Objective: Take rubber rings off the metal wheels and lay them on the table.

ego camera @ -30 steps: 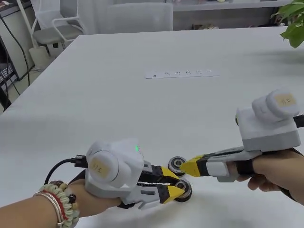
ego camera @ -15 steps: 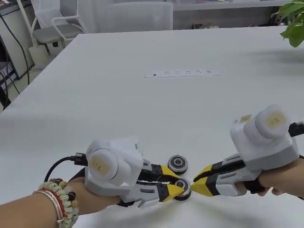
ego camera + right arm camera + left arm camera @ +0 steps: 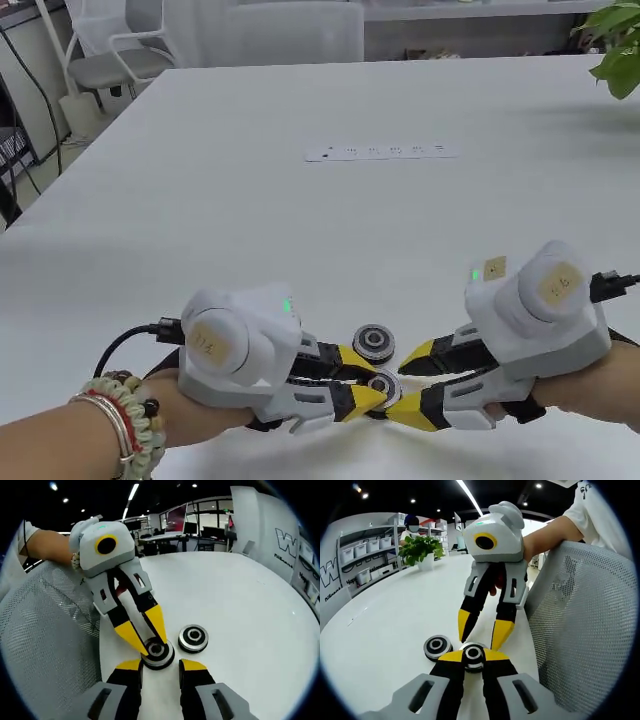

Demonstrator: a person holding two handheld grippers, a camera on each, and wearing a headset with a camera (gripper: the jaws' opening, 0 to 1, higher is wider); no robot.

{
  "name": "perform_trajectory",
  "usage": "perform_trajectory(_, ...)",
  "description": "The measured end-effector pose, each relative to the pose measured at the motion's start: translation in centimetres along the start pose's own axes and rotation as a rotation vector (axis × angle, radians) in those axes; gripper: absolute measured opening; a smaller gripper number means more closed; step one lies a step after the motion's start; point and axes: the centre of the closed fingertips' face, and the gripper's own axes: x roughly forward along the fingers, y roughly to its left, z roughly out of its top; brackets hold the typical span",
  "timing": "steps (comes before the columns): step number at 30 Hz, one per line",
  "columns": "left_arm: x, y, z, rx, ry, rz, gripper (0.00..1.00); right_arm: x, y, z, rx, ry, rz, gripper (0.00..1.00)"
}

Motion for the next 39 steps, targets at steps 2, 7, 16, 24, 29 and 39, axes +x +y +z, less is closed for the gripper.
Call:
perform_trajectory(2,0.0,0.0,0.0,0.000,0.000,0.000,0.08,0.1,0.0,-0.1,-0.007,0.001,-0.003,0.27)
perform_trajectory(7,0.0,0.0,0.0,-0.001,-0.001,0.000,0.08,0.2,0.2,-0.2,-0.008,0.000,0.012,0.23)
perform_trajectory(16,0.0,0.0,0.0,-0.003,-0.002,0.000,0.08,0.0,0.3,-0.7,-0.040,0.032,0.024,0.13)
perform_trajectory(24,0.0,0.0,0.0,-0.005,-0.003,0.001,0.08,-0.1,0.1,-1.0,-0.066,0.049,0.011,0.02)
perform_trajectory(29,0.0,0.0,0.0,-0.005,-0.002,0.001,0.08,-0.2,-0.2,-1.0,-0.055,0.058,-0.003,0.00)
perform_trajectory(39,0.0,0.0,0.0,-0.005,0.000,0.002,0.08,-0.7,-0.8,-0.7,0.289,0.015,-0.004,0.00)
